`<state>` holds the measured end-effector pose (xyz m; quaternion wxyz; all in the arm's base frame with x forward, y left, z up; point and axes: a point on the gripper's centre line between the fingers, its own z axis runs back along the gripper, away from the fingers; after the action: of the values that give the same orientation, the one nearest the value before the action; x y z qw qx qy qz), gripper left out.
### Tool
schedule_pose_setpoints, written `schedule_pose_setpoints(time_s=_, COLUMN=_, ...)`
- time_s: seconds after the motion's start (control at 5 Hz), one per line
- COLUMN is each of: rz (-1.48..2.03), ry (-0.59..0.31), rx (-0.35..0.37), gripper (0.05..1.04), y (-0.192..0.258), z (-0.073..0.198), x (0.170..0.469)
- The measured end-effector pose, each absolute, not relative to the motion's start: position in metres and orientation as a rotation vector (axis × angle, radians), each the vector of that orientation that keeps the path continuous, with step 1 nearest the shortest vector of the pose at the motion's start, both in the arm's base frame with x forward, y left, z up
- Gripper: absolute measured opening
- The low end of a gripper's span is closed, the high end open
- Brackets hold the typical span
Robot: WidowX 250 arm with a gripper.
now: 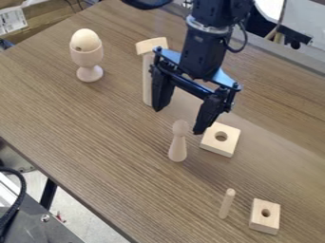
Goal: Move the pawn to the top of the wooden square with a hole
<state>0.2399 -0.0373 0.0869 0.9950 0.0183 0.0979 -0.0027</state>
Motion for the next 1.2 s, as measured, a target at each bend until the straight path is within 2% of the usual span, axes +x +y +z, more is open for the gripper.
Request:
schedule_pose_setpoints(time_s=0.2, rz=-0.012, ry=0.271, rx=0.037, gripper=0.999, y=-0.037, z=0.071, x=0.237)
schedule_pose_setpoints(time_s=0.4, rz=-0.025, ry=0.29, rx=0.04, gripper=0.999, y=-0.038, z=0.068, x=0.245)
schedule_pose_setpoints(time_s=0.6, rz=-0.024, ry=0.292, rx=0.04, gripper=0.958, y=-0.039, z=0.067, x=0.247)
schedule_pose_setpoints(time_s=1.0, rz=-0.029, ry=0.293, rx=0.042, gripper=0.376, y=-0.039, z=0.069, x=0.248)
schedule_pose_setpoints(time_s=1.2, rz=-0.033, ry=0.295, rx=0.04, gripper=0.26, y=-0.039, z=0.07, x=0.248)
